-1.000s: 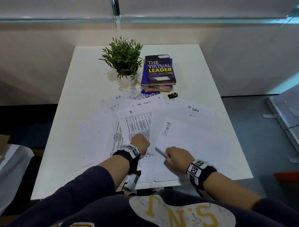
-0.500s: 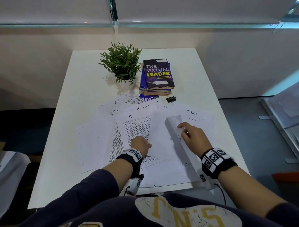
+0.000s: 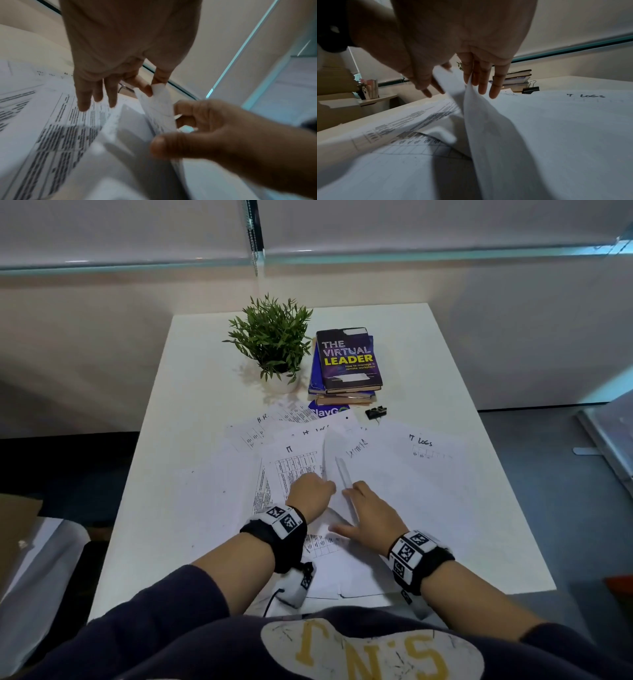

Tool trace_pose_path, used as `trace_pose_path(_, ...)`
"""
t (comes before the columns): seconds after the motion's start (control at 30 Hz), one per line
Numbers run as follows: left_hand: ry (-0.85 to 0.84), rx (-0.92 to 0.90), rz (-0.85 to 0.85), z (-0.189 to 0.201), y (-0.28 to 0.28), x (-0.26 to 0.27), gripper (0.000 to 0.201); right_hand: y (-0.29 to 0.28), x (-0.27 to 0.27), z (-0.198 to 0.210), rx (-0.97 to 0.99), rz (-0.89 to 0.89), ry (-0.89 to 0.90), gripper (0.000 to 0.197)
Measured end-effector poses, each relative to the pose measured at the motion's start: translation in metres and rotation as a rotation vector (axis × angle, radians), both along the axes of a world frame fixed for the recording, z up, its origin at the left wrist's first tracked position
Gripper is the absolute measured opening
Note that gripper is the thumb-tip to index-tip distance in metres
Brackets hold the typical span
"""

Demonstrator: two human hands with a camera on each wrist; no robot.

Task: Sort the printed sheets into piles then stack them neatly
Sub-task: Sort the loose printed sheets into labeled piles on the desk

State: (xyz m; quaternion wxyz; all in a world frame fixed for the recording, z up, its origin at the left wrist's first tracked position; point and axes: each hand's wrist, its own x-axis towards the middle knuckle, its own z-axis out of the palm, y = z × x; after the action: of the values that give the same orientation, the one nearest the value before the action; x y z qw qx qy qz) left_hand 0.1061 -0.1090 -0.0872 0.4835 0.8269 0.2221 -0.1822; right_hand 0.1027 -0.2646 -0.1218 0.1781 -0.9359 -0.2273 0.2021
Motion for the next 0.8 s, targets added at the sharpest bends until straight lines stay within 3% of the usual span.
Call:
trace_pose_path(0.1, -0.053, -0.267, 0.113, 0.010, 0.005, 0.008, 0.021, 0.000, 0.001, 0.005, 0.138, -0.062, -0.005, 0.041)
trace_pose_path(0.17, -0.079, -0.396, 0.158, 0.017, 0.009, 0.012, 0.031, -0.007, 0.007, 0.018, 0.210, -0.152, -0.056, 0.017)
trace_pose_path(0.23, -0.094, -0.404, 0.163, 0.021, 0.016, 0.015, 0.043, -0.018, 0.016, 0.044, 0.268, -0.264, -0.094, 0.007)
trace_pose_path(0.37, -0.132, -0.274, 0.212, 0.013, 0.033, 0.017, 0.030, -0.040, 0.037, 0.112, 0.480, -0.323, -0.103, 0.048)
trace_pose_path(0.5, -0.120, -0.389, 0.200, 0.019, 0.040, 0.018, 0.075, -0.061, 0.052, 0.166, 0.883, -0.344, 0.059, 0.060)
trace_pose_path(0.57, -0.168, -0.451, 0.167, 0.028, 0.039, 0.020, 0.081, -0.072, 0.059, 0.181, 1.038, -0.377, 0.129, 0.059)
trace_pose_path(0.67, -0.263, -0.516, 0.098, 0.048, 0.034, 0.021, 0.057, -0.085, 0.072, 0.180, 1.192, -0.483, 0.224, 0.066)
trace_pose_path(0.8, -0.405, -0.488, 0.075, 0.066, 0.031, 0.020, 0.026, -0.090, 0.092, 0.155, 1.234, -0.663, 0.262, 0.058)
